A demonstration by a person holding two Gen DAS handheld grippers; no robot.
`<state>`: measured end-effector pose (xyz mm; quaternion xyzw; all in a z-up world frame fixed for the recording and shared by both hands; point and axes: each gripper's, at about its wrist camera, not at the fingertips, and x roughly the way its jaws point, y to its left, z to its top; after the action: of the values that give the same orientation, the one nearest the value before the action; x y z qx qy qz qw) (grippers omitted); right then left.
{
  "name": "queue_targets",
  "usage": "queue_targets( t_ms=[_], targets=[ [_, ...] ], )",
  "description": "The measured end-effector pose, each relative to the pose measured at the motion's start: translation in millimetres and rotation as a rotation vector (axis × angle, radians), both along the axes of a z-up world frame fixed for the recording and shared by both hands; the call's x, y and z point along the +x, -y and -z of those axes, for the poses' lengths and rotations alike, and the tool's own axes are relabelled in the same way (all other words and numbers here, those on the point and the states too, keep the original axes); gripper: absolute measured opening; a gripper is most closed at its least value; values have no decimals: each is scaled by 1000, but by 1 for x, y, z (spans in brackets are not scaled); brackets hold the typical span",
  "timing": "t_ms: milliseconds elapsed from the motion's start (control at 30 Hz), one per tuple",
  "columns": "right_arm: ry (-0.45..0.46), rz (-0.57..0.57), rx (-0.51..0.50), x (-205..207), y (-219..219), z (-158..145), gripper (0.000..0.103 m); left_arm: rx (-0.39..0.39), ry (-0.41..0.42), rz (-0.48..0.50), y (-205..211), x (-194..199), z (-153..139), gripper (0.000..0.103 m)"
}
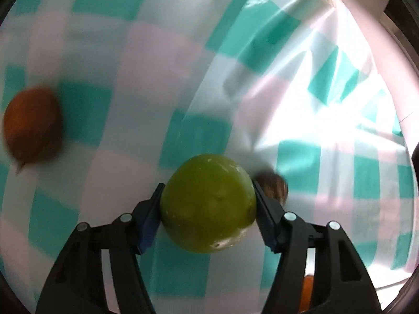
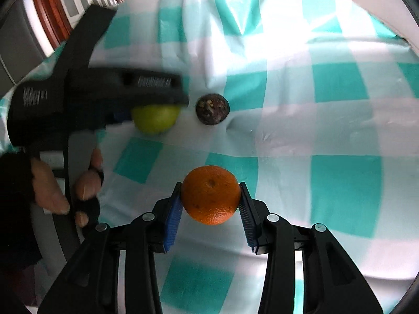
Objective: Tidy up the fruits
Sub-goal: 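Grasp an orange with the right tool while the left tool grasps a green lime, then carry the orange and green lime over the box with both tools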
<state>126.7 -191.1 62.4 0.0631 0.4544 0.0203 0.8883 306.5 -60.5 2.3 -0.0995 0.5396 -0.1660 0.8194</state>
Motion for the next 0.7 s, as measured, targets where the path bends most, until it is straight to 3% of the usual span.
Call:
queue_targets(
  t_ms=[200, 467, 700],
  targets=[
    [59, -51, 18, -51, -5, -33, 41, 94, 17, 4, -38, -89, -23, 63],
    [133, -207, 40, -152, -17, -59, 41, 221, 139, -35, -62, -278, -94, 64],
    [206, -281, 48, -240, -27, -91, 41, 253, 194, -59, -78, -416, -136, 64]
  ],
)
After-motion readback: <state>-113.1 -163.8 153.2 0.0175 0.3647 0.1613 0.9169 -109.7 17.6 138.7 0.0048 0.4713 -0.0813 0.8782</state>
